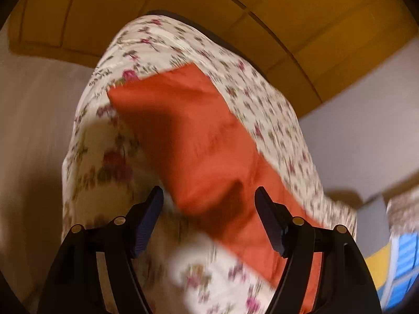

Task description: Fold large clothes

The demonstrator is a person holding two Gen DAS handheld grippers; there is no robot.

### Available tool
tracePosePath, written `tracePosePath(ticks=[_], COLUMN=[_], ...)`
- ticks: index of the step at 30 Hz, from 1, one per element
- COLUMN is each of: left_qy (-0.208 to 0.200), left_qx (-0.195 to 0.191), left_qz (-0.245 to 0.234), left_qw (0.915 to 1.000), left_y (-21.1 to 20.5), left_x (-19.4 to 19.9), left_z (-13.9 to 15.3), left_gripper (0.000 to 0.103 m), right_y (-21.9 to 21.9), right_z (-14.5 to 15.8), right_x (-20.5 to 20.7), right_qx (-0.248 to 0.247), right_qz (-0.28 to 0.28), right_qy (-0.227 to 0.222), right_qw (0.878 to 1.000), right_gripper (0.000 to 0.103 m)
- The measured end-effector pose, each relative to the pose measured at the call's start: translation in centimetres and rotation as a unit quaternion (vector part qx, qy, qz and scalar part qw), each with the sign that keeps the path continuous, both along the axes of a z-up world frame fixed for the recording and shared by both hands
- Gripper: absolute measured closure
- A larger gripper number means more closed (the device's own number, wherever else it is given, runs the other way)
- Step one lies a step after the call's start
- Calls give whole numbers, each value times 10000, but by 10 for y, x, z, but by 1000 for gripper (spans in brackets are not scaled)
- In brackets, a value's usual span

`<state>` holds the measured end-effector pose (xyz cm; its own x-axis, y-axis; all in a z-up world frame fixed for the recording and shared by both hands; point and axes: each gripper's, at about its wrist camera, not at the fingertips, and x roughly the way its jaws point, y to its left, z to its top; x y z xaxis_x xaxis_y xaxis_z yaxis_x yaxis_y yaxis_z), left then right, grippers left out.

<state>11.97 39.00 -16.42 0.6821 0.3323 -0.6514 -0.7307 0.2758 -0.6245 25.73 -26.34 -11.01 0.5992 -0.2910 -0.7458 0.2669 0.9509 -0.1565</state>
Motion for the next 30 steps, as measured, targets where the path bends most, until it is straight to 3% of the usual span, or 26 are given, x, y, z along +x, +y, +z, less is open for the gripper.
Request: tracePosePath(ticks=[2, 4, 7, 11, 15, 22, 26, 30], left_qy=[102, 448, 562, 414, 38, -497, -569, -571], left_qx=[43, 175, 350, 1150, 2057, 3147, 3470, 3621], left_qz=[186, 291, 227, 143, -292, -1490, -2163, -2675], left_qw=[9998, 9984, 9975, 9924, 9782, 9361, 9108, 8911], left_y=[11, 16, 11, -17, -61, -157, -211, -255], left_x=[6, 12, 14, 15, 27, 58, 77, 91], left_z=[0, 1, 7, 40, 83, 134, 140, 136], left_gripper=[36, 73, 87, 90, 90, 90, 90, 90], right_y=[0, 0, 0, 0, 0, -1, 0, 1], right_z=[0, 0, 0, 0, 0, 0, -1, -1], right_x=[0, 0, 0, 0, 0, -1, 0, 0], right_qx=[-2, -3, -12, -42, -32, -23, -10, 16], right_qz=[0, 0, 0, -3, -6, -7, -9, -9], right_qy=[3, 2, 2, 4, -1, -3, -5, -9], right_qw=[10000, 10000, 10000, 10000, 10000, 10000, 10000, 10000], right_gripper=[36, 36, 35, 35, 35, 35, 35, 35])
